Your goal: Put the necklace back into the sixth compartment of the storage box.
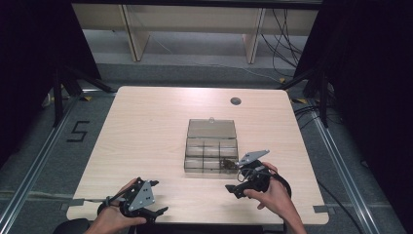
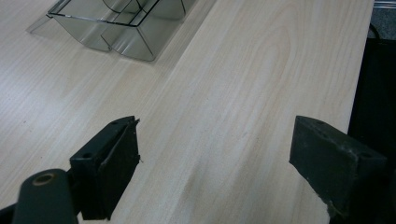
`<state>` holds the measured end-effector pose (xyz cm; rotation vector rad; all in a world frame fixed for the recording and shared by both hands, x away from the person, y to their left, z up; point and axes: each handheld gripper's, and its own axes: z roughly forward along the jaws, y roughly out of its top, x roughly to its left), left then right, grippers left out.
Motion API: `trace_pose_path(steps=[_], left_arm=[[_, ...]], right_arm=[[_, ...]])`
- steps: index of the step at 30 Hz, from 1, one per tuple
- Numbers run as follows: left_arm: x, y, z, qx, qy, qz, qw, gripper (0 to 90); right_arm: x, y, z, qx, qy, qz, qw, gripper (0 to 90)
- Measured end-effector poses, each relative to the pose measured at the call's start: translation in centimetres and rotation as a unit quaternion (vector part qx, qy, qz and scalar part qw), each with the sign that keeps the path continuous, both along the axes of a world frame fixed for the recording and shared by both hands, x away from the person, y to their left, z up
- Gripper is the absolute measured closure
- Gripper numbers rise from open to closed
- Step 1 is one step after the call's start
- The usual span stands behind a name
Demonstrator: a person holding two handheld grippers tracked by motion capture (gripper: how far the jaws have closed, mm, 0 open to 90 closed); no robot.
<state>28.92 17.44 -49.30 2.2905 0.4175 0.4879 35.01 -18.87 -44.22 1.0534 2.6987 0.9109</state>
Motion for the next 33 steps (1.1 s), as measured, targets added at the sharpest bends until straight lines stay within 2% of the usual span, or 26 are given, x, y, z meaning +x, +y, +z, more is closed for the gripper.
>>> trace_pose_path(steps=[2,3,4,5,6,7,9,10,11,12,13,15,16,20,22,23,25,26,27,28,30,31,32,33], left_arm=[[0.0,0.0,0.0,0.000,0.000,0.000,1.0000,15.2],[0.0,0.0,0.0,0.000,0.000,0.000,1.0000,15.2],[0.0,0.0,0.0,0.000,0.000,0.000,1.0000,15.2],[0.0,0.0,0.0,0.001,0.000,0.000,1.0000,15.1],[0.0,0.0,0.0,0.000,0.000,0.000,1.0000,15.2],[0.0,0.0,0.0,0.000,0.001,0.000,1.0000,15.2],[0.0,0.0,0.0,-0.001,0.001,-0.001,1.0000,15.2],[0.0,0.0,0.0,0.000,0.003,0.000,1.0000,15.2],[0.0,0.0,0.0,0.001,0.003,0.000,1.0000,15.2],[0.0,0.0,-0.1,-0.002,0.004,-0.002,1.0000,15.2],[0.0,0.0,-0.1,-0.006,-0.001,-0.001,1.0000,15.2],[0.0,-0.1,-0.1,-0.007,0.000,-0.001,1.0000,15.2],[0.0,0.0,-0.1,-0.007,-0.001,-0.001,1.0000,15.2],[0.0,0.0,-0.1,-0.006,-0.001,-0.001,1.0000,15.2],[0.0,-0.1,-0.1,-0.006,-0.001,-0.001,1.0000,15.1],[0.0,-0.1,-0.1,-0.005,0.000,0.000,1.0000,15.2],[0.0,-0.1,-0.2,-0.006,-0.005,0.004,1.0000,15.2],[0.1,0.0,-0.1,-0.003,0.002,-0.003,1.0000,15.2],[0.1,0.0,-0.1,-0.001,0.003,-0.002,1.0000,15.2],[0.2,0.1,0.0,0.010,-0.002,-0.002,0.9999,15.1],[0.1,0.0,-0.1,0.003,-0.003,-0.003,1.0000,15.1],[0.1,0.0,-0.1,0.004,-0.002,-0.002,1.0000,15.2],[0.1,0.0,-0.1,0.003,-0.002,-0.002,1.0000,15.1],[0.1,0.0,-0.1,0.002,-0.003,-0.002,1.0000,15.2]], right_arm=[[-0.2,0.1,-0.3,0.006,-0.008,-0.008,0.9999,17.2],[-0.3,0.0,-0.2,0.001,-0.004,0.000,1.0000,17.2],[-0.3,0.0,-0.2,0.002,-0.003,-0.004,1.0000,17.1],[-0.2,0.0,-0.4,0.007,-0.012,0.007,0.9999,17.2],[-0.4,-0.1,-0.4,0.000,-0.007,-0.002,1.0000,17.2],[-0.3,-0.2,-0.5,0.000,-0.016,0.005,0.9999,17.2],[-0.4,-0.2,-0.7,0.008,-0.023,-0.004,0.9997,17.2],[-0.4,-0.4,-0.5,0.003,-0.021,0.000,0.9998,17.2],[-0.4,-0.4,-0.7,0.007,-0.028,-0.004,0.9996,17.2],[-0.4,-0.5,-0.6,0.000,-0.023,-0.006,0.9997,17.1],[-0.5,-0.5,-0.8,0.008,-0.033,-0.001,0.9994,17.1],[-0.6,-0.7,-0.8,0.008,-0.032,0.003,0.9994,17.1],[-0.7,-0.7,-0.7,0.007,-0.020,-0.001,0.9998,17.1],[-0.7,-1.0,-1.1,0.009,-0.035,-0.002,0.9993,17.1],[-0.8,-1.2,-1.0,0.009,-0.027,-0.005,0.9996,17.1],[-0.7,-1.1,-1.3,0.012,-0.040,-0.005,0.9991,17.1],[-0.8,-1.3,-1.2,0.009,-0.035,0.002,0.9993,17.2],[-0.8,-1.4,-1.3,0.010,-0.041,0.002,0.9991,17.1],[-0.8,-1.4,-1.4,0.013,-0.041,0.005,0.9991,17.1],[-0.9,-1.4,-1.4,0.012,-0.039,0.001,0.9992,17.1],[-0.9,-1.4,-1.7,0.017,-0.049,-0.002,0.9987,17.1],[-1.0,-1.5,-1.6,0.014,-0.034,-0.002,0.9993,17.1],[-1.0,-1.5,-1.8,0.018,-0.049,-0.001,0.9987,17.1],[-1.1,-1.5,-1.8,0.016,-0.045,-0.003,0.9989,17.1]])
